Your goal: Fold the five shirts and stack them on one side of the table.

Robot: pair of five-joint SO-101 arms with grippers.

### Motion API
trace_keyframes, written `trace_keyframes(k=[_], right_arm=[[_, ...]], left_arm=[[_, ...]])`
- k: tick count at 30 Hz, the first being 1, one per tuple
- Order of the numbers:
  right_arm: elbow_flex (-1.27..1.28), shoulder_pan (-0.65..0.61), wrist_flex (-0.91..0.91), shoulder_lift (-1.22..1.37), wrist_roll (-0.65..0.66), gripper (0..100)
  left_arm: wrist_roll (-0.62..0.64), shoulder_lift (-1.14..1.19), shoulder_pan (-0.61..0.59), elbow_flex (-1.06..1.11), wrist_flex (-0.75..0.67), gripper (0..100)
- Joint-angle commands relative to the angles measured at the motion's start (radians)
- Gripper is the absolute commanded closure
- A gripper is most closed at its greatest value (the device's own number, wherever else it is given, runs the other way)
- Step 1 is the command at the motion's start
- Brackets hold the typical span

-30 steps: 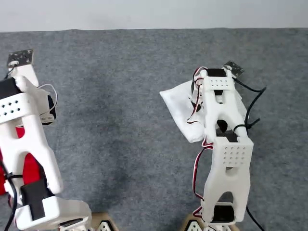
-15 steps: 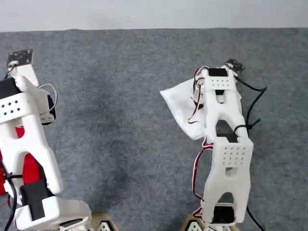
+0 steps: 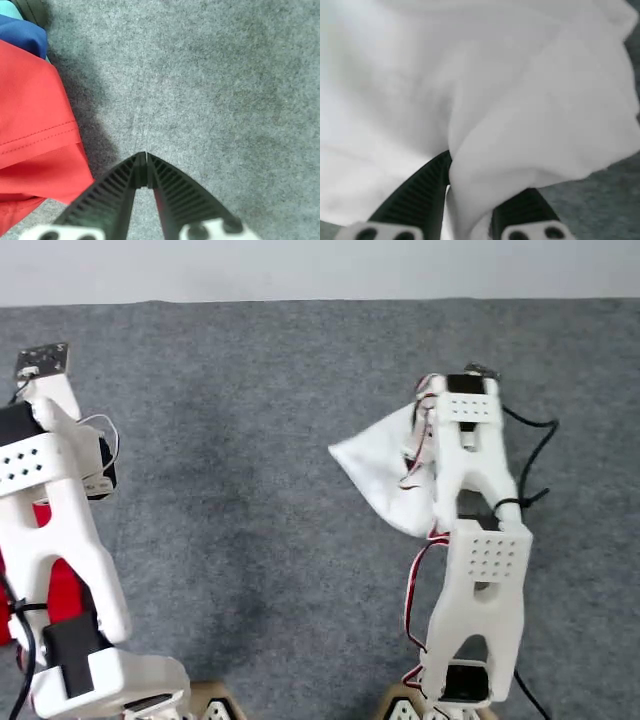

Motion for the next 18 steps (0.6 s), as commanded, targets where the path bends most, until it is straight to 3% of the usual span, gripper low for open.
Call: trace_keyframes(k=[1, 9, 18], right_arm=[[-0.028, 0.108, 0.053, -0.108, 0.172, 98.9], [-0.028, 0.334, 0.065, -0.22, 0.583, 98.9], [-0.028, 0.524, 0.047, -0.234, 0.855, 98.9]], left_arm=[[0.006, -0.046, 0.0, -0.002, 0.025, 99], [0.006, -0.046, 0.005, -0.002, 0.025, 99], [0.006, -0.046, 0.005, -0.002, 0.025, 99]])
